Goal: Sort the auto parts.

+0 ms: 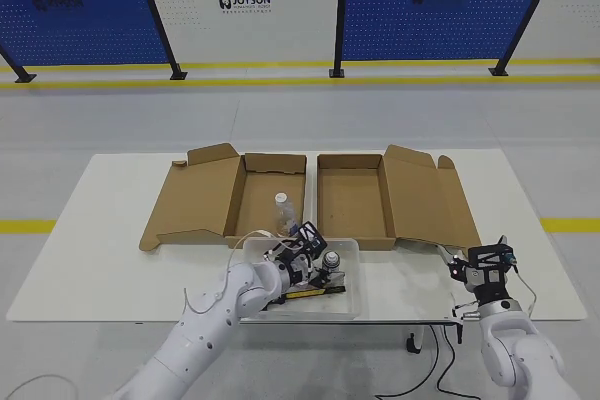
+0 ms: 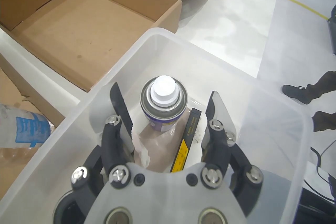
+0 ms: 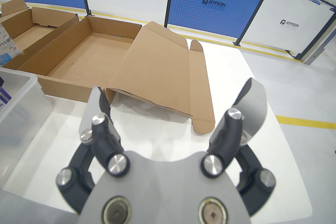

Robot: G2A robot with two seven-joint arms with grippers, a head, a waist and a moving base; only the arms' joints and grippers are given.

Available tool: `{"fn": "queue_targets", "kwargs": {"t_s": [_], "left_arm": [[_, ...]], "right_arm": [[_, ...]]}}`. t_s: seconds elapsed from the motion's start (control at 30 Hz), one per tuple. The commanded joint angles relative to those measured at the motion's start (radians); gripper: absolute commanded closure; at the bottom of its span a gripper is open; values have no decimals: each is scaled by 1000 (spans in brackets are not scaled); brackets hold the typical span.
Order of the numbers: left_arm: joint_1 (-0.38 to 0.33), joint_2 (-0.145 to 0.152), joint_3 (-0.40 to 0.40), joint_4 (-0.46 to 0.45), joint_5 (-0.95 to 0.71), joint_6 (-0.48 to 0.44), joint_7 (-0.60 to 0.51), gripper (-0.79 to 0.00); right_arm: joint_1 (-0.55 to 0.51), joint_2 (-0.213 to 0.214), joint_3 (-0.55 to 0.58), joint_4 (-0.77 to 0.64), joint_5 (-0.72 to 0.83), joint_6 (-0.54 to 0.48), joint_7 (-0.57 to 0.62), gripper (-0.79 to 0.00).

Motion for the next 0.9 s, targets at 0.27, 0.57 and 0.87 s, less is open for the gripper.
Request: {"fn": "queue_targets", "kwargs": {"t_s": [0.27, 0.57, 0.87], "left_arm": [[-18, -13, 20, 51, -3, 9, 33, -573], [-32, -25, 38, 86, 1, 24, 49, -468], [-36, -32, 45, 102, 8, 30, 59, -182]], "right_arm": [[0, 0, 0, 0, 0, 0, 0, -785], [0, 0, 0, 0, 0, 0, 0, -785], [0, 0, 0, 0, 0, 0, 0, -785]]}}
